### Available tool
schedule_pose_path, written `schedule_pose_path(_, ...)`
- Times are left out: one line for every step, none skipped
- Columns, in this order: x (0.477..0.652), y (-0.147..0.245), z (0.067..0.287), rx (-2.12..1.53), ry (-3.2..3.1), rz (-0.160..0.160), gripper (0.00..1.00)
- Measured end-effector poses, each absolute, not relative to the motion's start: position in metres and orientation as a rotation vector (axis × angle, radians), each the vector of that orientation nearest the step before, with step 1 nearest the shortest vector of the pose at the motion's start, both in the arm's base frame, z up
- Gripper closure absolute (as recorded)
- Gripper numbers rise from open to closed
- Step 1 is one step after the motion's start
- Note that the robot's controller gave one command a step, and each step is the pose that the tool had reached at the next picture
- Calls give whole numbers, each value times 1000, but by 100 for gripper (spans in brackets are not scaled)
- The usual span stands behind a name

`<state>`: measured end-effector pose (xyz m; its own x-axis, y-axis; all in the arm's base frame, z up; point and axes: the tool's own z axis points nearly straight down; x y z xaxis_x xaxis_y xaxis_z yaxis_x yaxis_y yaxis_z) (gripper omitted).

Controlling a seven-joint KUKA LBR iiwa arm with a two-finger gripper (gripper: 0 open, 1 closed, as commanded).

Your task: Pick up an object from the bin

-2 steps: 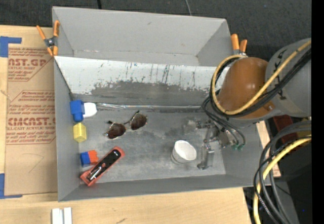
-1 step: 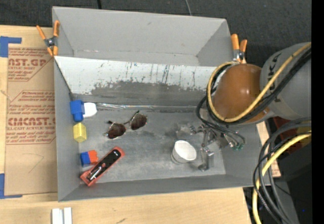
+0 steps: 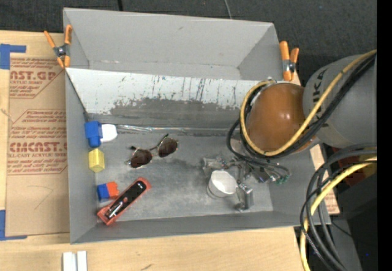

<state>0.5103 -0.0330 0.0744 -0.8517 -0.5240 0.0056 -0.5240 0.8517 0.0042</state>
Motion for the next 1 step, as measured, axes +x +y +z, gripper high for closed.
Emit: schedule_pose_path(510, -23, 72, 948, -2990, -4, 0)
